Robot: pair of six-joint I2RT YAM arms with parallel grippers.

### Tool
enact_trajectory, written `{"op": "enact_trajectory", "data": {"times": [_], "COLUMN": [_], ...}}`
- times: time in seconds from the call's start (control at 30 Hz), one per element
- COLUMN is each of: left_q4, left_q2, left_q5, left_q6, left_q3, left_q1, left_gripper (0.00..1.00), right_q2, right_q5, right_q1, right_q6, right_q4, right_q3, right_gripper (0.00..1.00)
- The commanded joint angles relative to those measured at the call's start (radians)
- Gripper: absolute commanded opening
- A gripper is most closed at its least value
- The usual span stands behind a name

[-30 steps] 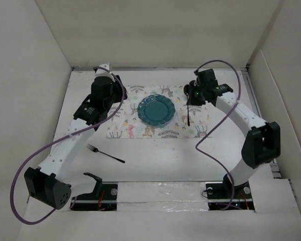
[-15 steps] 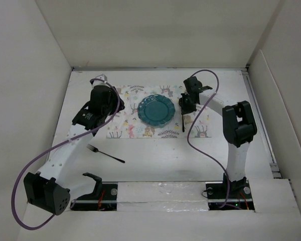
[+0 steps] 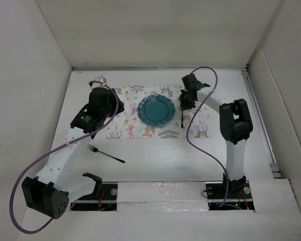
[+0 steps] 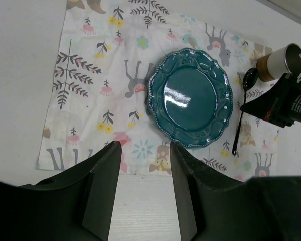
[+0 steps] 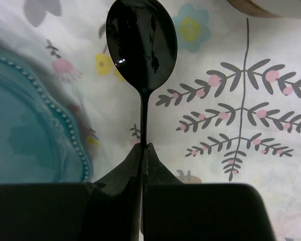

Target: Set the dinner table for one person

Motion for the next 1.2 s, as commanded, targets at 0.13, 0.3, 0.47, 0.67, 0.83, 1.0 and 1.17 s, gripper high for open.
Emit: {"op": "enact_trajectory", "data": {"times": [0.13, 0.3, 0.47, 0.67, 0.83, 1.0, 1.17], "left_q4": [0.016, 0.011, -0.002, -0.041, -0.079, -0.177, -0.237], "left_q2": [-0.017, -0.015, -0.001, -0.009, -0.121, -0.184, -0.239], "left_q5": [0.004, -0.004, 0.008, 0.053, 0.08, 0.042, 0.031], "left_q6": [0.002, 0.011, 0.032, 0.02, -0.049, -0.09, -0.133], "left_q3": [0.006, 0.024, 0.099, 0.245, 0.245, 0.367, 0.49], "left_q1": [0.004, 0.004, 0.004, 0.004, 0.004, 0.004, 0.004], "left_gripper": [0.4, 0.4, 0.03, 0.0, 0.0, 0.28, 0.41], "right_q2": [0.035, -0.059, -0.202, -0.389, -0.393, -0.221, -0.042], "right_q5": [0.035, 0.058, 0.068, -0.042, -0.14, -0.166, -0.1], "right_q1": [0.005, 0.025, 0.06, 0.25, 0.523, 0.691, 0.83], "right_q6": [0.0, -0.01, -0.032, -0.046, -0.053, -0.088, -0.133], "right_q4": [0.004, -0.004, -0.001, 0.143, 0.283, 0.315, 0.318], "right_q3": [0.04, 0.037, 0.008, -0.147, -0.188, -0.089, 0.052], "right_gripper": [0.07, 0.43, 0.47, 0.0, 0.0, 0.07, 0.45]}}
